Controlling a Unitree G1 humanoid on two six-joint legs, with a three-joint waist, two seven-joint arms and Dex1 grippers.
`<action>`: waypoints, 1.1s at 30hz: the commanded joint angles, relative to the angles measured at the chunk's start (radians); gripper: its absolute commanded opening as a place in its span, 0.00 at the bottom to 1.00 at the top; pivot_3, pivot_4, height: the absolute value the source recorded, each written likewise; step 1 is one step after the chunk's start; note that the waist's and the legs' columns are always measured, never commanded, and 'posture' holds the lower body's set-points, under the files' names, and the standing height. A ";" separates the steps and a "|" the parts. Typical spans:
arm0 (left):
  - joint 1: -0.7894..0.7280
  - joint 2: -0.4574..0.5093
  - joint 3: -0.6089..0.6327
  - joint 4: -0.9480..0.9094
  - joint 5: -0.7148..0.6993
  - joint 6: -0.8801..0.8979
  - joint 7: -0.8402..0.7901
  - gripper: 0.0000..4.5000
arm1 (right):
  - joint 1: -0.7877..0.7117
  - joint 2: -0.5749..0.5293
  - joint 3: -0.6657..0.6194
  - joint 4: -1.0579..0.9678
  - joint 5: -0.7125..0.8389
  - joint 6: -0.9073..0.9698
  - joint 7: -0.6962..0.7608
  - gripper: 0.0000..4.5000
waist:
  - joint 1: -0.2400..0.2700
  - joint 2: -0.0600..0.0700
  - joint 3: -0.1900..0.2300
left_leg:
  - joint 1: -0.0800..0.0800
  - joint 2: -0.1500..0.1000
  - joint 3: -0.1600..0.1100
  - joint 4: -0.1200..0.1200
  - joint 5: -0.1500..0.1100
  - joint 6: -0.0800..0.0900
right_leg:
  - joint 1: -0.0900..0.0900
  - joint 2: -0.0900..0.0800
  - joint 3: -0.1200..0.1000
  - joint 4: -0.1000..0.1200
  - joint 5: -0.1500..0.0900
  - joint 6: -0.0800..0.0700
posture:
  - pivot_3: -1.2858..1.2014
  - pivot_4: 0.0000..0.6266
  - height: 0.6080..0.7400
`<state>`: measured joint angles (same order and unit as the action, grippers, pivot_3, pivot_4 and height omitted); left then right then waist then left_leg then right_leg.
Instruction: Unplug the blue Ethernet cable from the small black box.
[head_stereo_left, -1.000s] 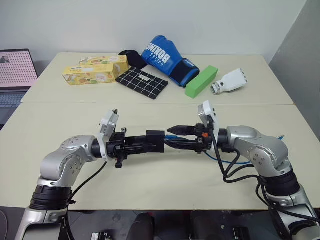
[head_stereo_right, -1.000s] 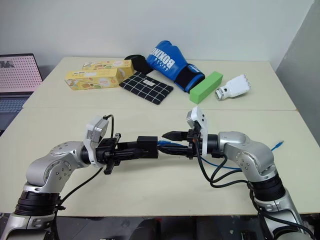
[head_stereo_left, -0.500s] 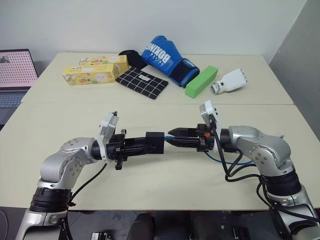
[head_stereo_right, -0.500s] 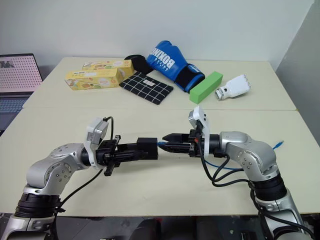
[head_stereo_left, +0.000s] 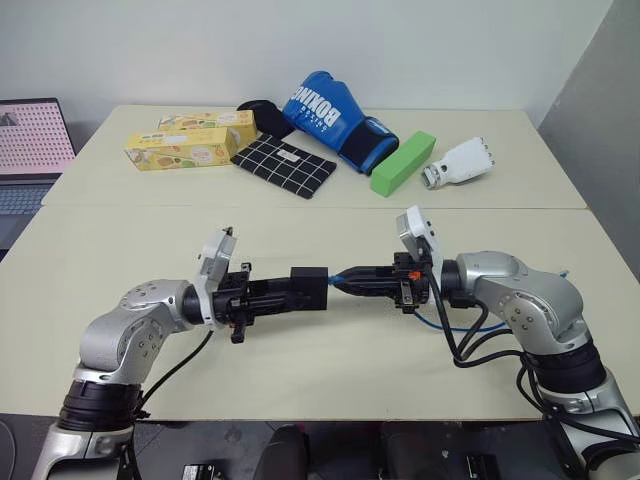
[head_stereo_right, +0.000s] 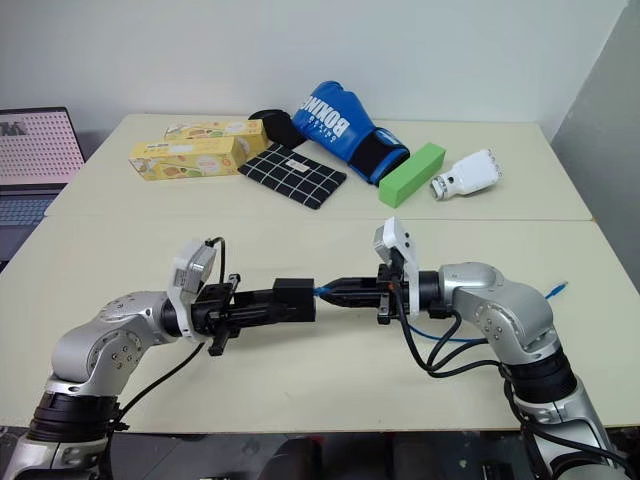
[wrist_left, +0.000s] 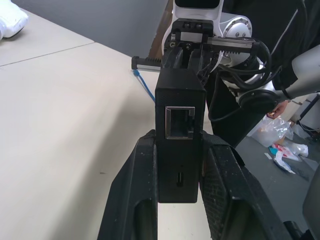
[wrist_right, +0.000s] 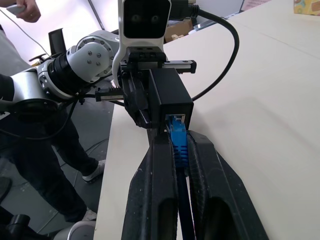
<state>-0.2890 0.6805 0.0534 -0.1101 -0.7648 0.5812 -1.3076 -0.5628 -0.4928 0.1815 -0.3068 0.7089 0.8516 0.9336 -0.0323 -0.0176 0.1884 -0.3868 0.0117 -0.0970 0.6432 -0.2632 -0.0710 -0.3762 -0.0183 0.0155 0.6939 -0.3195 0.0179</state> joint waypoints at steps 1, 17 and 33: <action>0.004 0.008 0.015 -0.048 -0.012 -0.016 -0.023 0.18 | -0.014 -0.021 -0.008 0.004 0.024 0.022 0.035 0.01 | 0.000 0.000 0.000 | 0.000 0.000 0.000 0.000 0.000 0.000 | 0.000 0.000 0.000 0.000 0.000 0.000 | 0.52 0.24 1.00; 0.117 0.020 0.118 -0.056 -0.012 -0.034 0.058 0.18 | 0.013 -0.050 -0.111 0.163 -0.097 -0.096 -0.072 0.01 | 0.000 0.000 0.000 | 0.000 0.000 0.000 0.000 0.000 0.000 | 0.000 0.000 0.000 0.000 0.000 0.000 | 0.52 0.24 1.00; 0.181 -0.050 0.171 -0.136 0.005 0.006 0.350 0.18 | -0.020 0.110 -0.145 0.557 -0.523 -0.476 -0.502 0.37 | 0.000 0.000 0.000 | -0.010 0.001 0.003 0.001 0.000 -0.001 | -0.012 -0.001 0.002 0.003 0.000 0.000 | 0.52 0.24 1.00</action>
<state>-0.1062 0.6514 0.1926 -0.2262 -0.7686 0.6216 -1.0029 -0.5771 -0.3686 0.0696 0.3142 0.1782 0.3810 0.4152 -0.0324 -0.0175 0.1884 -0.3972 0.0129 -0.0937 0.6443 -0.2629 -0.0715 -0.3877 -0.0189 0.0178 0.6974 -0.3192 0.0176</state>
